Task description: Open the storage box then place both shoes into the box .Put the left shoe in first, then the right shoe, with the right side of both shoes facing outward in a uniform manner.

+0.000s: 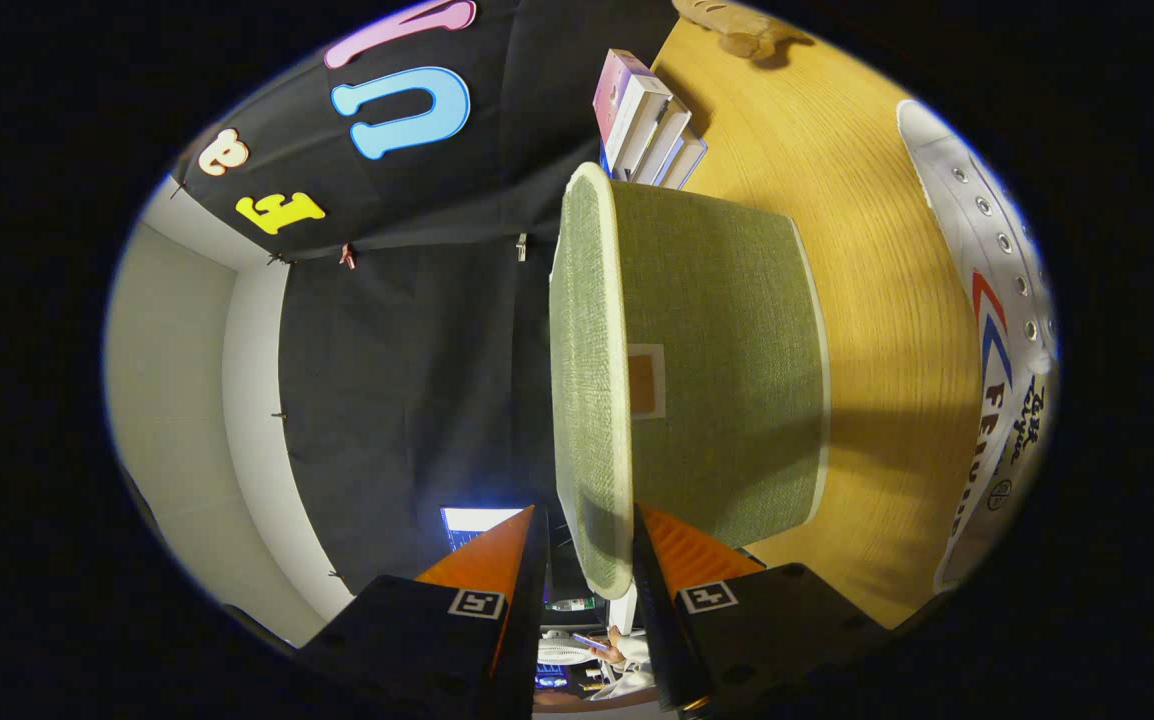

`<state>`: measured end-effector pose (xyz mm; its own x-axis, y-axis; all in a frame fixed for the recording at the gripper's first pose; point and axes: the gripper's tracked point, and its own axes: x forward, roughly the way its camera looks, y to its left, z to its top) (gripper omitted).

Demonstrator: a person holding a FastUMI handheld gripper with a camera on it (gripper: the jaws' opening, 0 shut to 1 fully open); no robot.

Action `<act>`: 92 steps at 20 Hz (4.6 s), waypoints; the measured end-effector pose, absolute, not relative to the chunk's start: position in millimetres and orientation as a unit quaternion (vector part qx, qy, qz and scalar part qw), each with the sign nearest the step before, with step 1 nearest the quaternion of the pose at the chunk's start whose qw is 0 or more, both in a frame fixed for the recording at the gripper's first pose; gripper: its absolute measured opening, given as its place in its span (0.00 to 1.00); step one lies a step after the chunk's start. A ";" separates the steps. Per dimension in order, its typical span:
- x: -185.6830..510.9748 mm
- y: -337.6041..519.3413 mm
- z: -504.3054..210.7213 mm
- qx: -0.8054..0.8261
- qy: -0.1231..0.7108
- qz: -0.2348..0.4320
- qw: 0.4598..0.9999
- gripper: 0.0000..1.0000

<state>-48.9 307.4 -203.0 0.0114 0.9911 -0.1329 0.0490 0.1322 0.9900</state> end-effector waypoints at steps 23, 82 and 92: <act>-25.0 364.4 -92.6 0.407 0.539 0.414 0.611 0.05; 34.3 137.0 -240.7 -0.025 0.402 0.112 0.908 0.99; 17.7 97.3 -350.3 -0.042 0.505 0.079 0.859 0.99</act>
<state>17.7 97.3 -350.3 0.4783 0.0934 -0.8732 -0.1778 0.9840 0.0079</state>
